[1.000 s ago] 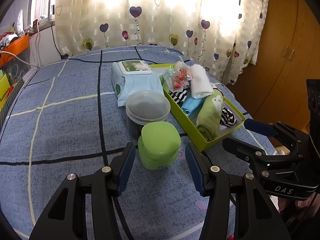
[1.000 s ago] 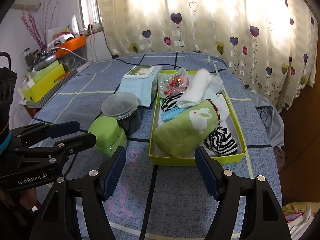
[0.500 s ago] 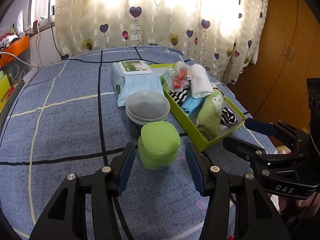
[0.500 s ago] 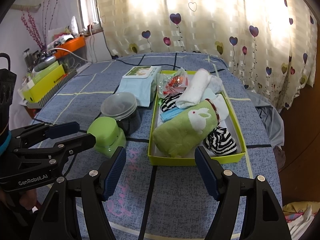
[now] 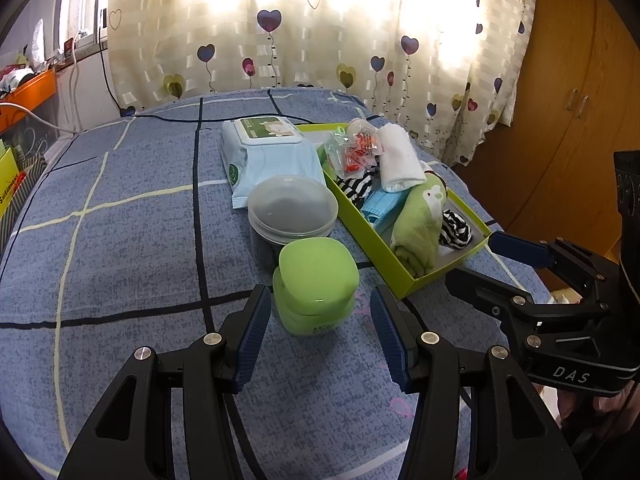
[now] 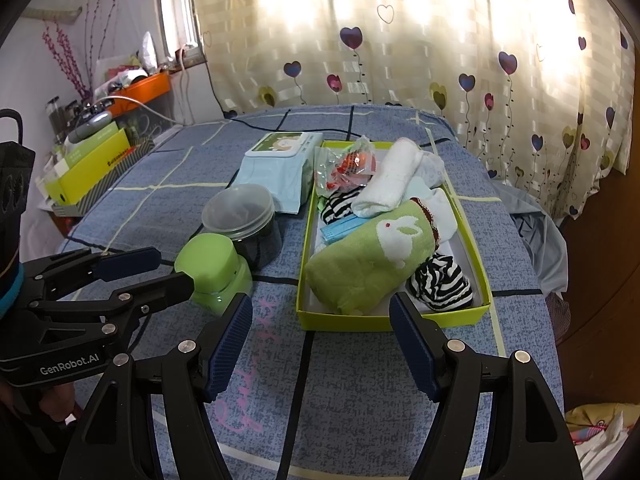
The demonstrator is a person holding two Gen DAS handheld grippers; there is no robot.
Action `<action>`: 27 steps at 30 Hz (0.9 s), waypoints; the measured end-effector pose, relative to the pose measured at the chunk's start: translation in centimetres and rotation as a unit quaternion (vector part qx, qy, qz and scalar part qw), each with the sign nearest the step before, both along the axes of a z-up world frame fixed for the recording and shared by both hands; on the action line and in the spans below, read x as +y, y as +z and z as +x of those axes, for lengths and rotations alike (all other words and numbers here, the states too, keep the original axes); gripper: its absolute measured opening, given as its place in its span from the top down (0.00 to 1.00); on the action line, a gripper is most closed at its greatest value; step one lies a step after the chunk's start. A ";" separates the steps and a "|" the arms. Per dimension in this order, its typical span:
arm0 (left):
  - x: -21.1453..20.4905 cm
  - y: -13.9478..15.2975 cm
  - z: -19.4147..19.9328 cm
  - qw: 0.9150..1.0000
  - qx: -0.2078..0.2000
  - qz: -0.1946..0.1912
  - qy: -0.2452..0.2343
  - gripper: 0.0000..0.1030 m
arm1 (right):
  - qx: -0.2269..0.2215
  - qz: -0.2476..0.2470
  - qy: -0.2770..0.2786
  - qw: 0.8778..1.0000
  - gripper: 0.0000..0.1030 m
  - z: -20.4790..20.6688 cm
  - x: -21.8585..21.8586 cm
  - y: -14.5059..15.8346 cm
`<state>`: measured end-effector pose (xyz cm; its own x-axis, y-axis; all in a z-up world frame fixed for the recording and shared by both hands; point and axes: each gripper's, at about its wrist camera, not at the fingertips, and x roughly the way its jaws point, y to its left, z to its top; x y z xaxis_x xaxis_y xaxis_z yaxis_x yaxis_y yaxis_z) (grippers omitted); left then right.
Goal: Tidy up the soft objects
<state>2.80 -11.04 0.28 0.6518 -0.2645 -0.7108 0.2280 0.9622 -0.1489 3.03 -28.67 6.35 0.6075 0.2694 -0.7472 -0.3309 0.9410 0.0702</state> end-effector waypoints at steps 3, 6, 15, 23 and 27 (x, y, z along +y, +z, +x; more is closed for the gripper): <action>0.0 0.0 0.0 1.000 0.000 0.000 0.000 0.48 | -0.001 0.000 0.000 1.000 0.31 0.0 0.0 0.0; 0.1 0.0 0.0 1.000 0.000 0.000 0.000 0.48 | 0.000 0.000 0.000 1.000 0.31 0.0 0.0 0.0; 0.1 0.0 0.0 1.000 -0.002 0.001 -0.001 0.48 | 0.000 0.000 0.000 1.000 0.31 0.0 0.0 0.0; -0.2 0.0 0.0 1.000 0.003 0.003 -0.009 0.48 | 0.001 -0.001 0.003 1.000 0.31 0.1 0.0 -0.3; -0.2 0.2 -0.1 1.000 -0.004 0.006 -0.010 0.49 | 0.001 -0.001 0.003 1.000 0.31 0.1 0.1 -0.1</action>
<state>2.73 -11.29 0.44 0.6518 -0.2690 -0.7091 0.2489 0.9591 -0.1350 3.10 -28.61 6.21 0.6042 0.2714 -0.7492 -0.3359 0.9393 0.0694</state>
